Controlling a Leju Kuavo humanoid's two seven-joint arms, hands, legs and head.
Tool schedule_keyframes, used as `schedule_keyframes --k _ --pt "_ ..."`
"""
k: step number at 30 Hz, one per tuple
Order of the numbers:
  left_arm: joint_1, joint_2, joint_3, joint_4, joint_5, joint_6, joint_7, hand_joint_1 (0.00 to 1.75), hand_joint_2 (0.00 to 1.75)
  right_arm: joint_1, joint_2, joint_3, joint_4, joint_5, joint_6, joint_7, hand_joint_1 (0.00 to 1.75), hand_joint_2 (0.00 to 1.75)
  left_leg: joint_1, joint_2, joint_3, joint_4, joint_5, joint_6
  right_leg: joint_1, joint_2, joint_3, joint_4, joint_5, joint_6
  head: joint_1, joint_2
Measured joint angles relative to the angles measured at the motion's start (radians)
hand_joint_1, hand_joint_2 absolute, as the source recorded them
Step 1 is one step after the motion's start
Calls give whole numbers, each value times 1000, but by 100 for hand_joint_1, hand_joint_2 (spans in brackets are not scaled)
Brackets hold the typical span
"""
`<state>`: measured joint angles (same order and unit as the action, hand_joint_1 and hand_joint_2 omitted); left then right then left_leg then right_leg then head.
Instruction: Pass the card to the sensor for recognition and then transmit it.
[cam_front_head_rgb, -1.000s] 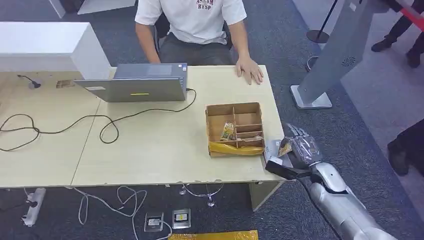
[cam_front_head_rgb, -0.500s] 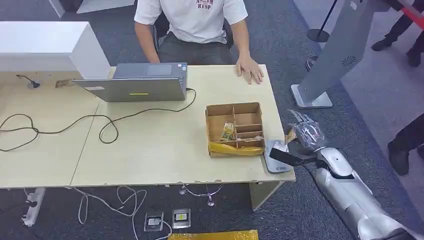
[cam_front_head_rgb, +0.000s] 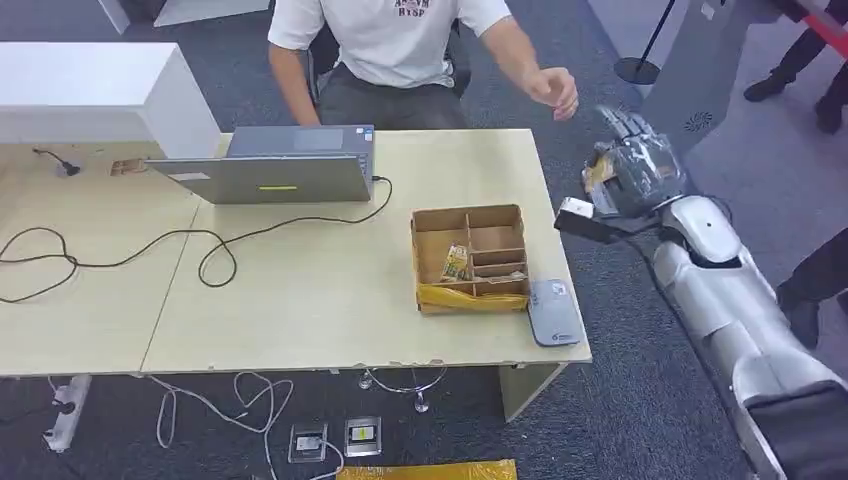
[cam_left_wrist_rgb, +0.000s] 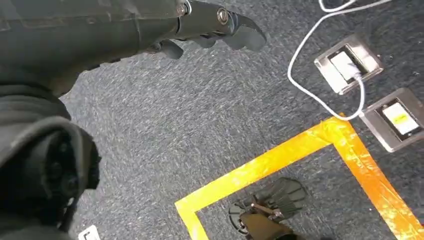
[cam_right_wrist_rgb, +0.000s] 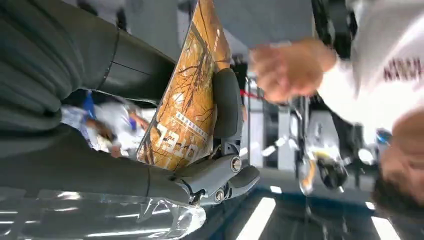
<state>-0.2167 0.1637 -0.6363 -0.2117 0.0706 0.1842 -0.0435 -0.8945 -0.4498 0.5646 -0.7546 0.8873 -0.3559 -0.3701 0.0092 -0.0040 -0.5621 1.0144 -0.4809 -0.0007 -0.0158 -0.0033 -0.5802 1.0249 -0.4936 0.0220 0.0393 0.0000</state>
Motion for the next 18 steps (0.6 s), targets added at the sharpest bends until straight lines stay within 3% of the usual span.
schedule_keyframes --k 11,18 --pt "-35 -4 -3 -1 -34 -31 0 0 0 -205 105 14 32 29 5 -94 175 175 0 -1 -1 0 0 0 0 -1 -1 2 0 0 0 0" --pt "-46 -8 -6 -1 -50 -40 0 0 0 -269 196 32 111 37 16 -102 175 175 0 -2 -1 0 0 0 0 -2 -1 2 0 0 0 0"
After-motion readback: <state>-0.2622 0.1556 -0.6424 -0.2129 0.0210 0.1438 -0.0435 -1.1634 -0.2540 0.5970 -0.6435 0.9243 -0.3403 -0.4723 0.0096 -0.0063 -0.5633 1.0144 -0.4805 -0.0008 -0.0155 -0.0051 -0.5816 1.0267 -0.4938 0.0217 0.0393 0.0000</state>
